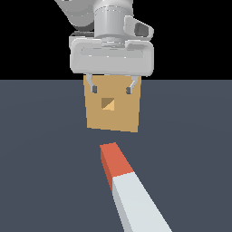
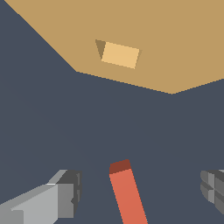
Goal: Insert the peg into the horizontal hole in a box.
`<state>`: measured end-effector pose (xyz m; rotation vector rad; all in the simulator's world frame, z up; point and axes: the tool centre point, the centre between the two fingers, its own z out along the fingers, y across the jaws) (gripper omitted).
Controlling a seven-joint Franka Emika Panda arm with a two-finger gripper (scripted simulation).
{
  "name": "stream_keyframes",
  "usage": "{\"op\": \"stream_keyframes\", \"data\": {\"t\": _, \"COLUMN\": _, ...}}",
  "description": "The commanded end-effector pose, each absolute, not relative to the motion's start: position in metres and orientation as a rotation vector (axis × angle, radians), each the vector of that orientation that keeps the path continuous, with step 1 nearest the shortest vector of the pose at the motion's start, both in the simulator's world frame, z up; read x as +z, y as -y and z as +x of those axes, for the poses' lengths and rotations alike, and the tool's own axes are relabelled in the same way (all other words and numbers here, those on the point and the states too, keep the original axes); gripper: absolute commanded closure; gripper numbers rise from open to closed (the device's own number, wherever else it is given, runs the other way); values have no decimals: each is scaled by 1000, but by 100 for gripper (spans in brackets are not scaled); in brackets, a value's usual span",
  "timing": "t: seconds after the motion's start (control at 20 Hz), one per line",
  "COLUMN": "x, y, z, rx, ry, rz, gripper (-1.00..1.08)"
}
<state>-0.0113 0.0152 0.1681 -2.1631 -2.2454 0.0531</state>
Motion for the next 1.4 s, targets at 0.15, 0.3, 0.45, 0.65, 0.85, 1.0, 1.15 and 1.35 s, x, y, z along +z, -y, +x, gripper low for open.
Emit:
{"op": "stream_keyframes", "data": {"t": 0.15, "x": 167, "y": -13, "z": -11, "rx": 53, "ry": 2249, "rz": -2160, "gripper": -92}}
{"op": "stream_keyframes", "data": {"t": 0.3, "x": 165, "y": -7, "z": -11, "rx": 51, "ry": 2258, "rz": -2152, "gripper": -92}}
{"op": "stream_keyframes", "data": {"t": 0.45, "x": 160, "y": 2, "z": -11, "rx": 49, "ry": 2273, "rz": -2137, "gripper": -92}}
{"op": "stream_keyframes", "data": {"t": 0.65, "x": 151, "y": 21, "z": -11, "rx": 45, "ry": 2303, "rz": -2108, "gripper": -92}}
{"op": "stream_keyframes", "data": {"t": 0.85, "x": 139, "y": 47, "z": -9, "rx": 39, "ry": 2343, "rz": -2069, "gripper": -92}}
{"op": "stream_keyframes", "data": {"t": 1.0, "x": 128, "y": 71, "z": -6, "rx": 33, "ry": 2379, "rz": -2032, "gripper": -92}}
{"op": "stream_keyframes", "data": {"t": 1.15, "x": 116, "y": 96, "z": -2, "rx": 27, "ry": 2417, "rz": -1991, "gripper": -92}}
{"op": "stream_keyframes", "data": {"t": 1.35, "x": 101, "y": 128, "z": 6, "rx": 18, "ry": 2465, "rz": -1938, "gripper": -92}}
